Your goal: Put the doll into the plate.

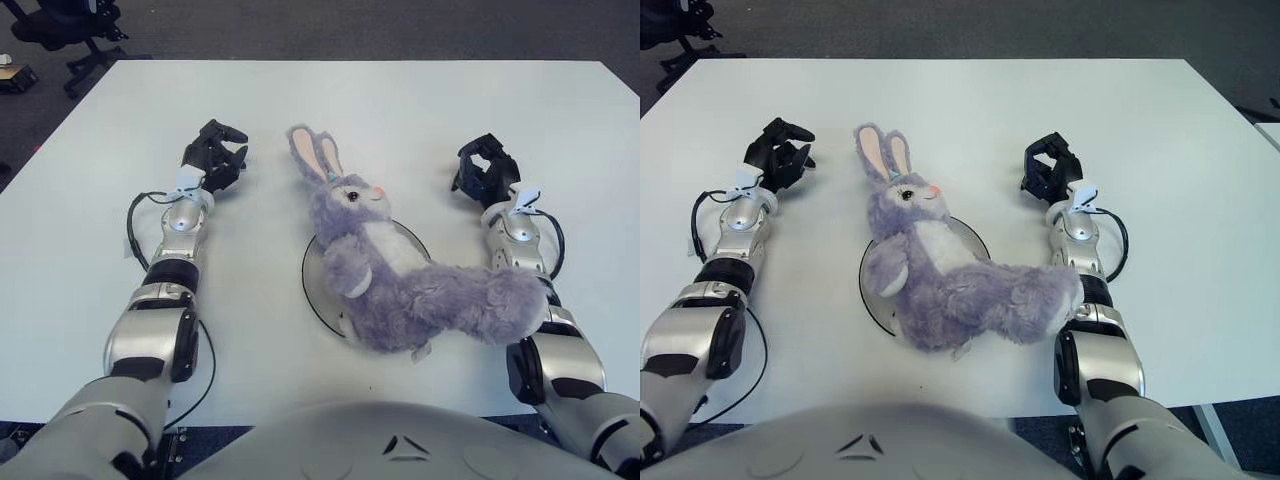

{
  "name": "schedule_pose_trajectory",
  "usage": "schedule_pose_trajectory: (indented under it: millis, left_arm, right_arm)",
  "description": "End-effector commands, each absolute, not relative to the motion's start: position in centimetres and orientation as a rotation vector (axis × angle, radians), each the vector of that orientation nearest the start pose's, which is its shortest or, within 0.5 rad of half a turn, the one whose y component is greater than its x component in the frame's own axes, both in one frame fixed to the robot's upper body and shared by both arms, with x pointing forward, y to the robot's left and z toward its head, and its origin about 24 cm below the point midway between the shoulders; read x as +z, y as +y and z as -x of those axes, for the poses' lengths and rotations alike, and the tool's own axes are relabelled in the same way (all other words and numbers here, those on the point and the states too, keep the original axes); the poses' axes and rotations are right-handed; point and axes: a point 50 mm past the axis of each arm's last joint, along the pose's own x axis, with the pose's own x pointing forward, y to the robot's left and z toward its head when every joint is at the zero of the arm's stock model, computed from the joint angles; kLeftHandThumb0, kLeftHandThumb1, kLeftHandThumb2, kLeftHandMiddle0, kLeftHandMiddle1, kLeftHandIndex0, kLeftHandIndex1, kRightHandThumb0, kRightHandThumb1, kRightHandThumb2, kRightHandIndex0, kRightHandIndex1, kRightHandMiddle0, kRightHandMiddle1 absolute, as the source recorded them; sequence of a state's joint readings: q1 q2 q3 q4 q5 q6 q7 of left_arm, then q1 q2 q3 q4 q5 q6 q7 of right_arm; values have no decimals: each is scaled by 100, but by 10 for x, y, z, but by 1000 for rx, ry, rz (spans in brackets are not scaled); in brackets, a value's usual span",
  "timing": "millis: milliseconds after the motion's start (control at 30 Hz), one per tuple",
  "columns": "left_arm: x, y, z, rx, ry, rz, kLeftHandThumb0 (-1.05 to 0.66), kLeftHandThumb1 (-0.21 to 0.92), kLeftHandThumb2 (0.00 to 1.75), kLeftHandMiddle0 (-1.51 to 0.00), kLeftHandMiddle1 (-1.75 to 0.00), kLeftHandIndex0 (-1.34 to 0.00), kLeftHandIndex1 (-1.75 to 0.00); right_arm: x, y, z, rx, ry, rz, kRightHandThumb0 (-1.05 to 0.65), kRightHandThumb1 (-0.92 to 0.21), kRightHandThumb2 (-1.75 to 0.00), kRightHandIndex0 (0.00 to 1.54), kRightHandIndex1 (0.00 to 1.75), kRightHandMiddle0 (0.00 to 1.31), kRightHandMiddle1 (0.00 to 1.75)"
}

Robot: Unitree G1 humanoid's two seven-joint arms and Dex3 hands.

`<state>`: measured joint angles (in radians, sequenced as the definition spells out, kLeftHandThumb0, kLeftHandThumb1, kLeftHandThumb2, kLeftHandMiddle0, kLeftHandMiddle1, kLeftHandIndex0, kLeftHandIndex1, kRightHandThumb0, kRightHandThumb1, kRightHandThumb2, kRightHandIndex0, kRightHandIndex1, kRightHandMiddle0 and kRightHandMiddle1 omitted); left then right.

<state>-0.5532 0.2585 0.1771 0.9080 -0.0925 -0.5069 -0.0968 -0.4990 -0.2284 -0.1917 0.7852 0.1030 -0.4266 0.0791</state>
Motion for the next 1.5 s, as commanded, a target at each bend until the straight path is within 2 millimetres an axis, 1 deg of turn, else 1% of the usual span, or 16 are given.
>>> schedule_pose_trajectory:
  millis: [0, 67, 133, 200, 333, 633, 767, 1167, 1300, 1467]
  left_arm:
    - [47, 222, -333, 90, -124, -70, -36, 89, 42, -72, -175, -36, -161]
    - [47, 221, -332, 98, -122, -63, -36, 87, 47, -74, -175, -35, -163]
    - [46, 220, -332, 115, -117, -48, -36, 82, 58, -77, -175, -33, -168]
    - [45, 218, -331, 125, -113, -38, -36, 79, 65, -79, -175, -32, -171]
    - [44, 215, -330, 134, -111, -28, -37, 77, 71, -82, -175, -30, -174]
    - [41, 208, -327, 126, -105, 5, -37, 77, 71, -84, -175, -29, -175]
    - [39, 205, -327, 111, -91, 54, -36, 78, 70, -84, -175, -29, -175]
    - [40, 203, -325, 112, -75, 74, -36, 82, 64, -82, -175, -27, -175]
    - [40, 201, -321, 115, -69, 122, -36, 82, 64, -82, -175, -26, -175]
    - [41, 200, -318, 118, -68, 130, -36, 83, 63, -82, -175, -26, -175]
  right_arm:
    - [43, -224, -328, -112, -93, 57, -39, -65, -88, 89, 175, 37, 175]
    - [43, -225, -328, -114, -93, 58, -39, -64, -89, 89, 175, 38, 175]
    - [43, -226, -328, -117, -94, 60, -39, -64, -89, 89, 175, 38, 175]
    - [43, -227, -327, -119, -94, 61, -39, -64, -90, 89, 175, 38, 175]
    - [43, -229, -327, -121, -94, 63, -40, -63, -90, 89, 175, 39, 175]
    - [43, -234, -326, -128, -85, 79, -40, -62, -92, 89, 175, 39, 175]
    - [43, -236, -325, -131, -82, 86, -40, -62, -92, 90, 175, 39, 175]
    - [44, -237, -325, -136, -84, 88, -40, -61, -93, 91, 175, 40, 175]
    - [44, -238, -324, -144, -91, 88, -40, -60, -94, 92, 175, 40, 175]
    - [44, -238, -324, -155, -95, 88, -40, -60, -94, 92, 175, 40, 175]
